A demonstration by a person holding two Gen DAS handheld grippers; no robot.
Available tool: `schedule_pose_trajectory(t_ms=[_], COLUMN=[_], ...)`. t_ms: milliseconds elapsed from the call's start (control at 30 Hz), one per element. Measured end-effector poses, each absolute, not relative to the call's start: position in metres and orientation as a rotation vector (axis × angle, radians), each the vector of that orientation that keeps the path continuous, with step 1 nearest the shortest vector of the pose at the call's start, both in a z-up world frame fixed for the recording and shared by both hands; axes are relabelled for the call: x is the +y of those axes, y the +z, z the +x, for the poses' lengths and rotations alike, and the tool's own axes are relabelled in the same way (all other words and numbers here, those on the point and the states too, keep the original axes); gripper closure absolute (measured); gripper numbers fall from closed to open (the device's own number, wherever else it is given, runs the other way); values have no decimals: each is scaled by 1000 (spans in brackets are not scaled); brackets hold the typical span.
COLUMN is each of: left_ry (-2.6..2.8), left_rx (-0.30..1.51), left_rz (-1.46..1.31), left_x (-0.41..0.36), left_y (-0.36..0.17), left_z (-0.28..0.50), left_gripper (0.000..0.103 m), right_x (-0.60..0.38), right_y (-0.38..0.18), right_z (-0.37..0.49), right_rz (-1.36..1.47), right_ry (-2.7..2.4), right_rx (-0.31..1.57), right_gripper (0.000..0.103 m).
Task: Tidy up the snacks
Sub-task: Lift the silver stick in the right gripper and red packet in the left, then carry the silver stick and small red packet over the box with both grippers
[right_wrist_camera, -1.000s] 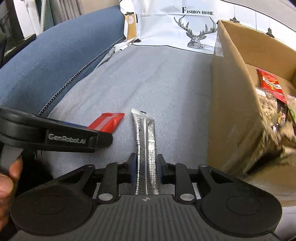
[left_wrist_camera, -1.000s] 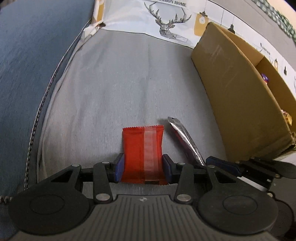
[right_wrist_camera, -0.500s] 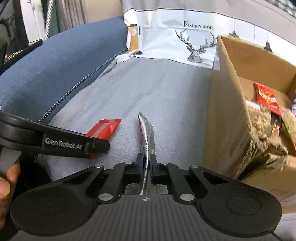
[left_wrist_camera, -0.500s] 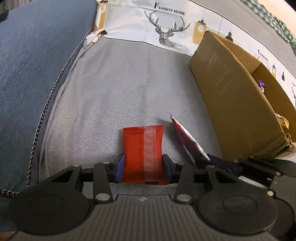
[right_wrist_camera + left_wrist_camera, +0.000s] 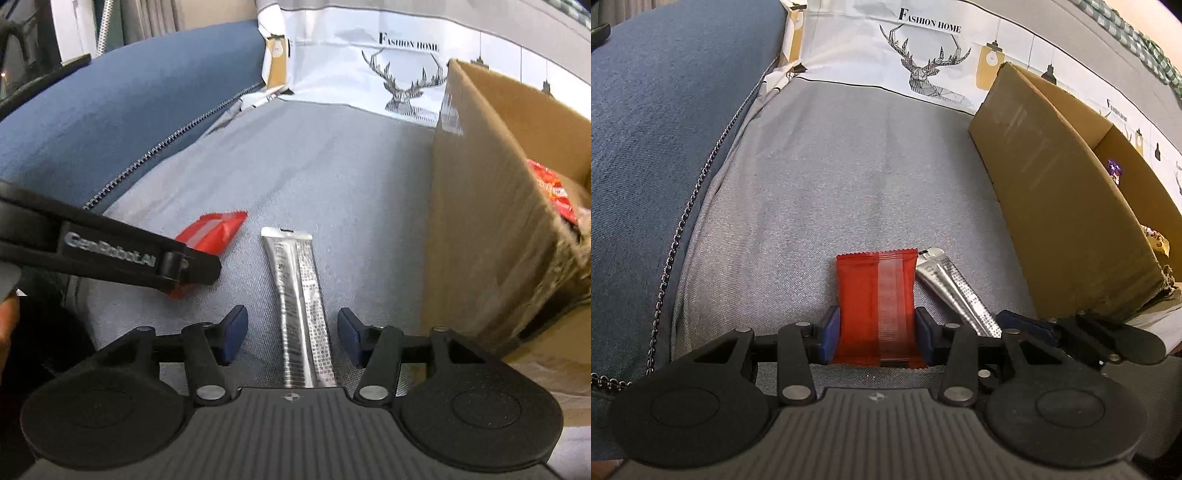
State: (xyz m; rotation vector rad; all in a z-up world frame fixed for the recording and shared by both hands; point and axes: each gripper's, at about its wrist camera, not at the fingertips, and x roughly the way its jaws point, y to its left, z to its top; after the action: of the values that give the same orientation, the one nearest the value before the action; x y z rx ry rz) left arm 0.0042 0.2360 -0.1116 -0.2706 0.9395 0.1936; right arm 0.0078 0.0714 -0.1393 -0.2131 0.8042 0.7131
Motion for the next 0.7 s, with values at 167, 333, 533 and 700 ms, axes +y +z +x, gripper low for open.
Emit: schedule_pose_trajectory(t_ms=[167, 333, 533, 700], left_ry=[200, 207, 207, 211], left_rx=[937, 917, 895, 881], left_rz=[-269, -270, -276, -274], left_x=[235, 235, 236, 235], left_y=[-111, -109, -106, -105], left_z=[4, 1, -2, -3], left_gripper=[56, 56, 56, 56], right_x=[73, 66, 58, 55], right_y=[-140, -135, -120, -119], right_z=[6, 7, 6, 4], right_rz=[-229, -203, -174, -169], right_ry=[710, 701, 695, 697], right_rx=[771, 750, 706, 686], right_gripper=[79, 94, 96, 97])
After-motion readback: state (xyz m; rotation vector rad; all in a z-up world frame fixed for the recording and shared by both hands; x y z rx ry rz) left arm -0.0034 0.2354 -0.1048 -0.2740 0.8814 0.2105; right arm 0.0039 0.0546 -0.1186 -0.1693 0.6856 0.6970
